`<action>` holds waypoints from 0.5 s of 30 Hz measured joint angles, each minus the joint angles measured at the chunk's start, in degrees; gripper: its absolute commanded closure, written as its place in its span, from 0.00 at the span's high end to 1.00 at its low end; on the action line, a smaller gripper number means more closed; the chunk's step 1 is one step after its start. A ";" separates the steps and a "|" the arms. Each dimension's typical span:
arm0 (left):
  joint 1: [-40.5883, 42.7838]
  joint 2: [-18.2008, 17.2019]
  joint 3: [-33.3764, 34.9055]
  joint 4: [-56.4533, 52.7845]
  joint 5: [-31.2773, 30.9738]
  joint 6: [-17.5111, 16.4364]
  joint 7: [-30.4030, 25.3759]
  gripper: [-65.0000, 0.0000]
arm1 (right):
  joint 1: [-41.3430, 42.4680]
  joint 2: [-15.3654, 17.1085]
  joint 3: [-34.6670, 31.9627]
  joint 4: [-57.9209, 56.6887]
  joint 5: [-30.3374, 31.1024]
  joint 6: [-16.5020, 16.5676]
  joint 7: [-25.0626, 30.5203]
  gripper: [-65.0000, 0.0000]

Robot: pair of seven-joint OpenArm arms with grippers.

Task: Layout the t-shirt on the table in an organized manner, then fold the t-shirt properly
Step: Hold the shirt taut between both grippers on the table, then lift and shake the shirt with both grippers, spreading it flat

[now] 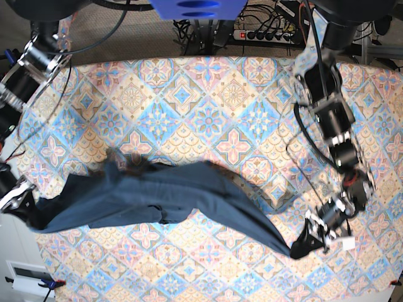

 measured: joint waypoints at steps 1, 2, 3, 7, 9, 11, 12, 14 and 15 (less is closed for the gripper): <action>-2.80 -0.20 -0.04 -1.31 0.96 -0.07 0.09 0.00 | 3.23 0.63 -0.61 -3.19 -1.27 -0.22 -0.46 0.01; -5.03 -0.42 0.00 -2.08 1.70 -0.26 -0.26 0.00 | 5.92 0.81 -1.49 -5.81 -1.22 -0.35 -0.57 0.01; -7.78 -0.57 0.02 -3.32 2.43 -0.17 -1.11 0.00 | 9.03 0.96 -2.19 -8.94 -0.74 0.00 -0.20 0.01; -18.64 -0.83 -0.02 -11.43 6.01 -0.20 -4.48 0.00 | 19.32 1.64 -5.51 -18.05 -0.52 0.00 0.52 0.01; -23.45 -1.20 -0.11 -15.61 7.48 0.46 -6.73 0.00 | 23.98 1.88 -7.96 -20.72 -1.16 -0.31 1.29 0.01; -27.74 -1.11 -0.04 -18.86 7.89 0.07 -9.18 0.00 | 28.22 1.86 -10.43 -22.25 -0.68 -0.20 2.12 0.01; -29.77 -0.94 0.13 -19.76 9.60 0.13 -9.66 0.00 | 30.01 1.79 -11.45 -22.77 -0.39 0.11 2.69 0.01; -33.86 -0.83 0.20 -20.72 12.57 0.24 -10.16 0.00 | 33.00 1.81 -12.20 -23.80 -0.02 -0.07 3.32 0.01; -35.26 -0.87 0.24 -20.70 13.27 -1.22 -10.32 0.00 | 33.97 1.79 -12.33 -23.98 0.00 -0.02 3.45 0.01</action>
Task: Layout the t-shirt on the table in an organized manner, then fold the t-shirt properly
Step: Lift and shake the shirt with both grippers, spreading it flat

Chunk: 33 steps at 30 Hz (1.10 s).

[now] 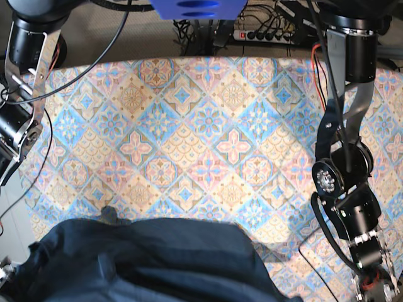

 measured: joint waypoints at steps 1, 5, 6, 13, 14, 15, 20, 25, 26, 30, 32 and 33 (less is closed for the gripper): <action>-0.74 -0.13 0.00 0.26 -0.04 -1.79 -0.02 0.00 | 0.44 0.02 0.00 0.00 0.11 0.00 -0.04 0.01; 0.17 -2.16 -0.04 0.35 -1.20 -4.55 6.73 0.00 | -0.52 0.17 0.00 0.83 -0.31 -0.04 -3.74 0.01; 1.22 -3.10 -0.07 0.28 -1.92 -4.46 8.17 0.00 | -0.81 0.17 -0.17 1.90 -0.70 -0.11 -5.31 0.01; 23.96 -9.79 -0.28 11.45 -14.03 -4.33 14.40 0.00 | -17.99 0.44 -0.11 13.18 2.25 -0.26 -8.61 0.01; 27.78 -10.84 -0.39 12.90 -14.82 -4.24 15.80 0.00 | -21.59 0.09 -0.42 14.29 3.72 -0.48 -9.27 0.01; 31.41 -11.32 -0.33 14.27 -16.28 -4.26 16.28 0.00 | -25.14 -0.35 -0.61 15.54 5.38 -0.44 -9.07 0.01; 47.39 -11.76 -0.72 24.30 -21.66 -4.42 15.76 0.00 | -37.48 -0.11 -0.39 21.53 8.70 -0.31 -7.54 0.01; 62.42 -11.72 -3.85 35.41 -21.64 -4.63 16.48 0.00 | -45.90 -0.26 -0.39 27.52 8.37 -0.07 -11.04 0.01; 64.17 -11.76 -3.91 36.59 -21.90 -4.55 16.33 0.00 | -46.47 -0.26 -0.37 28.22 8.70 -0.11 -10.91 0.01; 71.04 -11.67 -3.69 40.13 -22.73 -4.90 16.11 0.00 | -50.45 -0.13 0.31 29.90 9.35 0.00 -10.43 0.01; 74.95 -11.74 -3.91 40.13 -22.21 -4.79 15.93 0.00 | -54.14 -0.15 1.86 29.94 8.81 -0.04 -11.17 0.01; 76.39 -11.69 -3.98 39.98 -21.55 -4.46 15.96 0.00 | -55.60 -0.11 2.51 29.79 8.31 -0.11 -11.47 0.02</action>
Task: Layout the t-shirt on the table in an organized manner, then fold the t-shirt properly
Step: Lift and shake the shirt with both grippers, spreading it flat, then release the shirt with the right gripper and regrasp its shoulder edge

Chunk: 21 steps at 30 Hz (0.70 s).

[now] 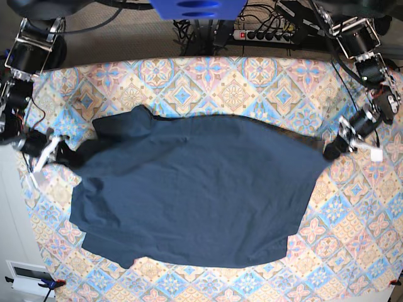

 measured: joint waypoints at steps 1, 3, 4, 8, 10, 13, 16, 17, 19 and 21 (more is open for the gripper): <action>1.27 0.00 0.04 -0.02 0.42 -0.02 -0.11 0.00 | -1.16 0.00 0.44 -0.07 -0.15 0.09 -0.11 0.02; 3.30 0.04 0.07 0.02 1.11 -0.35 -1.57 0.00 | -3.41 0.35 0.37 -0.13 0.50 0.13 0.15 0.02; 4.02 0.04 0.07 0.13 2.16 -0.35 -3.04 0.00 | -4.20 0.76 0.07 -0.24 0.57 0.13 0.68 0.02; 6.10 0.28 0.04 0.15 5.07 -0.28 -4.70 0.00 | -5.60 0.92 0.02 -0.42 -4.55 0.11 0.87 0.05; 6.16 0.94 0.07 0.15 5.27 -0.15 -4.57 0.00 | -5.49 0.76 0.33 -0.42 -8.50 0.13 1.14 0.13; 5.38 1.84 0.31 0.15 4.94 -0.35 -4.42 0.00 | -5.42 0.81 0.46 -0.04 -13.27 0.13 3.13 0.33; 4.79 1.68 0.39 0.15 4.87 -0.31 -4.11 0.00 | -5.49 0.81 0.46 0.04 -13.68 0.11 4.00 0.44; 4.66 1.70 0.39 0.15 4.90 -0.31 -4.28 0.00 | -5.73 0.81 0.46 0.50 -13.81 0.11 3.89 0.44; 4.35 1.73 0.42 0.15 4.90 -0.33 -4.31 0.00 | -6.78 0.79 0.02 4.09 -14.49 -0.15 3.37 0.44; 4.26 1.73 0.46 0.22 4.85 -0.50 -4.33 0.00 | -11.23 1.16 -0.52 10.75 -13.40 0.09 5.42 0.44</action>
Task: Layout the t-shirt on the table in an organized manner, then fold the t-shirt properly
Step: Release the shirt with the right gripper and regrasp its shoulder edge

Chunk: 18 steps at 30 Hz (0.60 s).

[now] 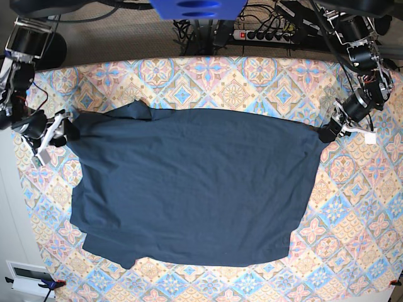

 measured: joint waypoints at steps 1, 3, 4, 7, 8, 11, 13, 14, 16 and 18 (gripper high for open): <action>0.15 0.00 -0.02 0.04 0.13 0.24 -0.04 0.00 | -2.95 0.13 -0.66 3.98 -0.09 0.13 0.74 0.44; 0.11 -0.04 0.02 0.04 0.15 0.00 -0.02 0.00 | -7.26 0.15 -3.91 9.70 -3.37 0.00 0.90 0.44; 0.28 -0.02 -0.02 0.04 0.26 0.02 -0.04 0.00 | -8.52 0.15 -6.54 12.17 -5.97 0.09 0.92 0.44; -0.11 0.13 0.00 0.04 0.42 0.02 0.22 0.00 | -8.87 0.11 -14.01 17.57 -13.90 0.63 6.49 0.44; -0.33 0.15 0.00 0.04 0.22 -0.02 0.22 0.00 | -8.55 0.13 -16.35 17.70 -17.31 0.61 7.30 0.44; -0.39 -0.20 -0.04 0.04 0.48 0.24 -0.13 0.00 | -8.79 0.22 -24.22 16.98 -33.20 0.07 8.50 0.44; -0.39 -0.15 -0.02 0.04 0.13 -0.09 0.00 0.00 | -9.66 0.07 -28.50 16.96 -39.82 0.63 12.09 0.44; -0.31 -0.15 -0.02 0.04 0.07 0.00 0.04 0.00 | -9.60 -0.09 -30.01 16.96 -42.56 0.68 13.00 0.44; -0.20 -0.17 -0.02 0.04 0.37 0.04 0.00 0.00 | -9.18 -0.57 -31.95 16.96 -48.02 0.50 13.60 0.44; -0.28 -0.22 -0.02 0.04 0.37 0.00 -0.02 0.00 | -8.74 -2.34 -32.15 16.98 -52.02 0.33 13.49 0.44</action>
